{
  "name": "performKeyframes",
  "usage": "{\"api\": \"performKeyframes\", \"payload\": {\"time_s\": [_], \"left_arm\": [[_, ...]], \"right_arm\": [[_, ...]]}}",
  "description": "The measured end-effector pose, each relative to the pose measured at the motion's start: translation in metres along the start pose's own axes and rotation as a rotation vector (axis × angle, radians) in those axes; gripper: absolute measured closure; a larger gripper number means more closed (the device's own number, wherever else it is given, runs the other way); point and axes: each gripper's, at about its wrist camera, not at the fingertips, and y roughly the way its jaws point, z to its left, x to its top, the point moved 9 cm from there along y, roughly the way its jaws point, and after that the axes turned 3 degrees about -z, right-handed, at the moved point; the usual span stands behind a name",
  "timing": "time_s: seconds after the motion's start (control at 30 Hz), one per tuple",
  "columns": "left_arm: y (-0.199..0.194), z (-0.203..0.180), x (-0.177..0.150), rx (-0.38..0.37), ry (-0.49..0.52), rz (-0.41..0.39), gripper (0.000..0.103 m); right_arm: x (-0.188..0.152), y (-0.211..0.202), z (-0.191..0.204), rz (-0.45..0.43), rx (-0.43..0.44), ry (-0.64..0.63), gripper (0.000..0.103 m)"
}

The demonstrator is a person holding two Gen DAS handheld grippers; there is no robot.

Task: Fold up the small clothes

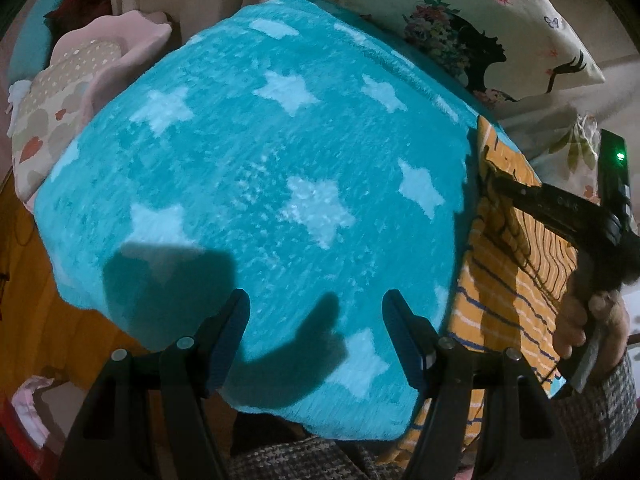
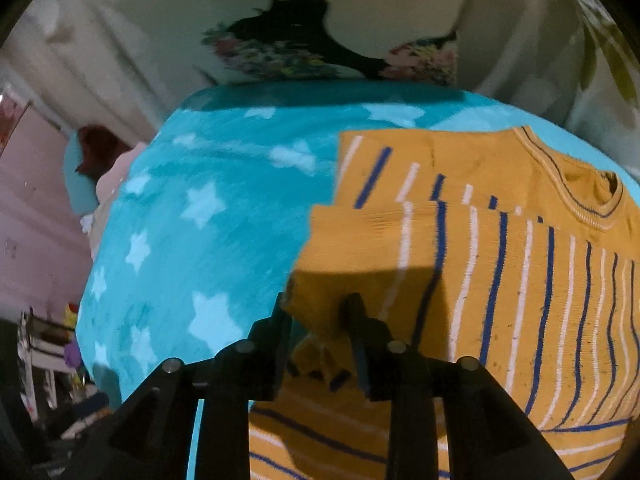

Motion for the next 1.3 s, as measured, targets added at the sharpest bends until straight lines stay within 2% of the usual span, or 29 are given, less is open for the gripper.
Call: {"api": "performKeyframes", "payload": {"time_s": [0.13,0.33,0.5,0.67,0.93,1.13,1.3], "left_arm": [[0.005,-0.011,0.005,-0.011,0.022,0.010,0.035],[0.017,-0.041,0.005,-0.042,0.116,0.043,0.035],[0.030,-0.062,-0.001,-0.073,0.191,0.086,0.035],[0.038,-0.080,-0.010,-0.097,0.255,0.113,0.035],[0.040,-0.096,-0.025,-0.113,0.288,0.123,0.035],[0.042,-0.095,-0.047,-0.027,0.320,0.127,0.035],[0.023,-0.106,-0.070,0.059,0.384,0.068,0.035]], "right_arm": [[-0.005,-0.021,0.011,-0.024,-0.063,-0.082,0.071],[-0.018,-0.049,-0.001,-0.061,-0.271,-0.172,0.070],[-0.035,-0.065,-0.030,-0.043,-0.410,-0.145,0.066],[-0.055,-0.085,-0.054,-0.031,-0.507,-0.099,0.060],[-0.080,-0.103,-0.084,-0.013,-0.560,-0.039,0.057],[-0.111,-0.112,-0.116,0.009,-0.556,0.031,0.057],[-0.161,-0.129,-0.150,0.027,-0.539,0.117,0.057]]}}
